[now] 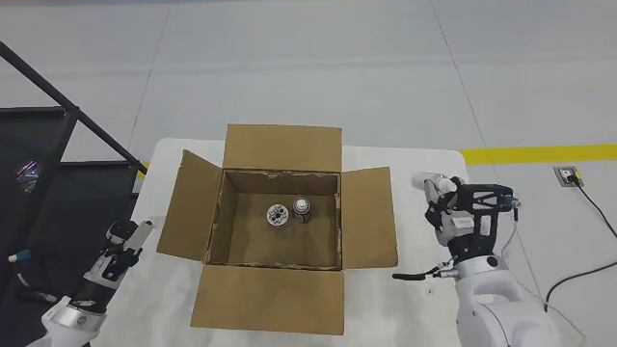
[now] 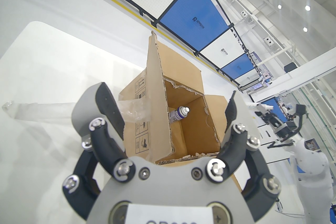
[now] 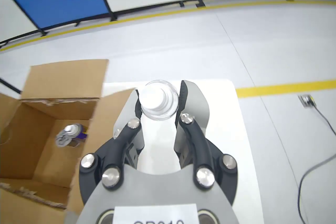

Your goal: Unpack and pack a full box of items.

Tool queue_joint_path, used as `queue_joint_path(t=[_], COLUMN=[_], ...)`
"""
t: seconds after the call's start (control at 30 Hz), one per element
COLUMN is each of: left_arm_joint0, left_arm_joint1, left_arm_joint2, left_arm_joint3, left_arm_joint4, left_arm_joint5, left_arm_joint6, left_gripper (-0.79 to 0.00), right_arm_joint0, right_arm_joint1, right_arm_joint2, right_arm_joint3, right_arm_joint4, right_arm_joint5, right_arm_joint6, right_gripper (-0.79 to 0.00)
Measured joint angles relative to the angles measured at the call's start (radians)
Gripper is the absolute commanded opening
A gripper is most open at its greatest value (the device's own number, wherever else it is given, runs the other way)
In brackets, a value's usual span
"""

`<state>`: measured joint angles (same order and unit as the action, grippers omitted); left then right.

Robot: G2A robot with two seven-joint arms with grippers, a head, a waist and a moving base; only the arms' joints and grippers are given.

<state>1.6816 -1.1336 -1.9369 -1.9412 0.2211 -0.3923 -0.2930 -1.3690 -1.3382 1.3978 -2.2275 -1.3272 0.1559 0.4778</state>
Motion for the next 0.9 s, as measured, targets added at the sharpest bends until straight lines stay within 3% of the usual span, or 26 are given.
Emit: queue_joint_path(t=[0.13, 0.3, 0.4, 0.6, 0.63, 0.7, 0.9], left_arm_joint0=[0.0, 0.0, 0.0, 0.0, 0.0, 0.0, 0.0], left_arm_joint1=[0.0, 0.0, 0.0, 0.0, 0.0, 0.0, 0.0], left_arm_joint2=[0.0, 0.0, 0.0, 0.0, 0.0, 0.0, 0.0], left_arm_joint3=[0.0, 0.0, 0.0, 0.0, 0.0, 0.0, 0.0], left_arm_joint4=[0.0, 0.0, 0.0, 0.0, 0.0, 0.0, 0.0], left_arm_joint5=[0.0, 0.0, 0.0, 0.0, 0.0, 0.0, 0.0], left_arm_joint6=[0.0, 0.0, 0.0, 0.0, 0.0, 0.0, 0.0], left_gripper=[0.0, 0.0, 0.0, 0.0, 0.0, 0.0, 0.0], right_arm_joint0=[0.118, 0.349, 0.447, 0.546, 0.554, 0.564, 0.578], right_arm_joint1=[-0.002, -0.023, -0.038, -0.068, -0.071, -0.075, -0.083], right_arm_joint2=[-0.132, -0.313, -0.392, -0.5, -0.507, -0.518, -0.536], right_arm_joint3=[0.043, 0.257, 0.386, 0.606, 0.627, 0.666, 0.731], right_arm_joint4=[0.001, 0.112, 0.149, 0.177, 0.18, 0.192, 0.195], right_arm_joint5=[-0.178, -0.365, -0.393, -0.372, -0.375, -0.387, -0.391], right_arm_joint6=[0.101, 0.3, 0.352, 0.346, 0.34, 0.331, 0.326], right_gripper=[-0.785, -0.785, -0.785, -0.785, -0.76, -0.585, -0.453])
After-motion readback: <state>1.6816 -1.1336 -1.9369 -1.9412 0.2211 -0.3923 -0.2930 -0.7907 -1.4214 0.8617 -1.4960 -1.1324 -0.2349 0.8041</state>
